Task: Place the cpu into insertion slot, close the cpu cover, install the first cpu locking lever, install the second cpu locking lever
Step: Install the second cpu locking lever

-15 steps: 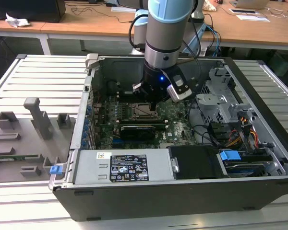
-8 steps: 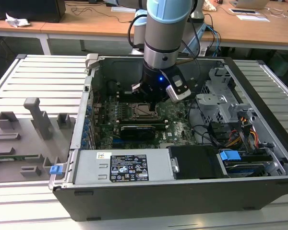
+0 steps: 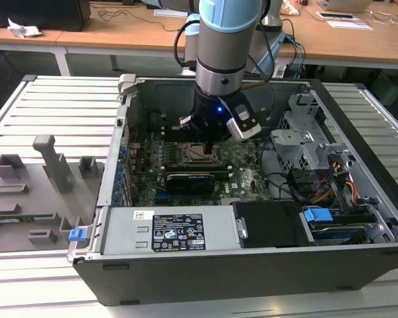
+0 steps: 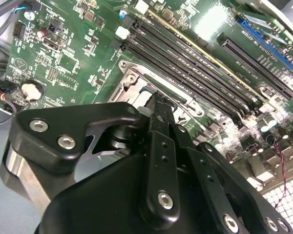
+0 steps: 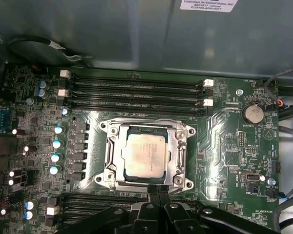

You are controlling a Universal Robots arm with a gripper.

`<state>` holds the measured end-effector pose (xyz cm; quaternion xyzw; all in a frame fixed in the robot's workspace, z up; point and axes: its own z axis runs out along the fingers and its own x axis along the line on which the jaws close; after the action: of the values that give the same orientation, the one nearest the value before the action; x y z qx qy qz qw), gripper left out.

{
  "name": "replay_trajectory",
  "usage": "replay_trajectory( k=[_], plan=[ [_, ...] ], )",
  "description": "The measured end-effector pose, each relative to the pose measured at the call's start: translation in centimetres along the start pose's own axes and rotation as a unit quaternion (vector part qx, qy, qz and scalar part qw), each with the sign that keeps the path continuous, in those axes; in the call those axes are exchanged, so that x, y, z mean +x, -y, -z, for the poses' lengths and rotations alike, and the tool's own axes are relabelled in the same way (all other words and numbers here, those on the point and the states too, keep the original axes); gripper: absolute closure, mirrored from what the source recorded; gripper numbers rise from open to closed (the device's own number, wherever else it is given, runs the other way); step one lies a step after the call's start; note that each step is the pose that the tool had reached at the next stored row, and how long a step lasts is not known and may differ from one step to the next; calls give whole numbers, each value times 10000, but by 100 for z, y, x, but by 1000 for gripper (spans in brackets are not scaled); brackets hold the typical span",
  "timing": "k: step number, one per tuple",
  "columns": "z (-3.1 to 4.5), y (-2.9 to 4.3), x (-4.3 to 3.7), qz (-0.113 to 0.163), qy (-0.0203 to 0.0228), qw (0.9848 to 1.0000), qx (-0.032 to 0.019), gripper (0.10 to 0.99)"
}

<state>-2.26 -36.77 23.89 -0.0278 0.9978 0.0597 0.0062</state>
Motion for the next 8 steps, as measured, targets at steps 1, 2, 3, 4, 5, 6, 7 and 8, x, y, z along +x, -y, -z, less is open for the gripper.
replay_trajectory(
  k=[1, 2, 3, 4, 5, 6, 7, 8],
  plan=[
    [1, 9, 1, 0, 1, 10000, -9, 980],
    [2, 22, 2, -1, 2, 10000, -21, 980],
    [2, 31, 4, -1, 2, 10000, -27, 980],
    [0, 39, 15, -2, 3, 10000, -33, 980],
    [-3, 48, 43, -1, 2, 10000, -37, 980],
    [-4, 52, 63, -1, 3, 10000, -39, 980],
    [-5, 59, 74, -1, 3, 10000, -40, 980],
    [-5, 79, 85, 0, 3, 10000, -40, 980]
  ],
)
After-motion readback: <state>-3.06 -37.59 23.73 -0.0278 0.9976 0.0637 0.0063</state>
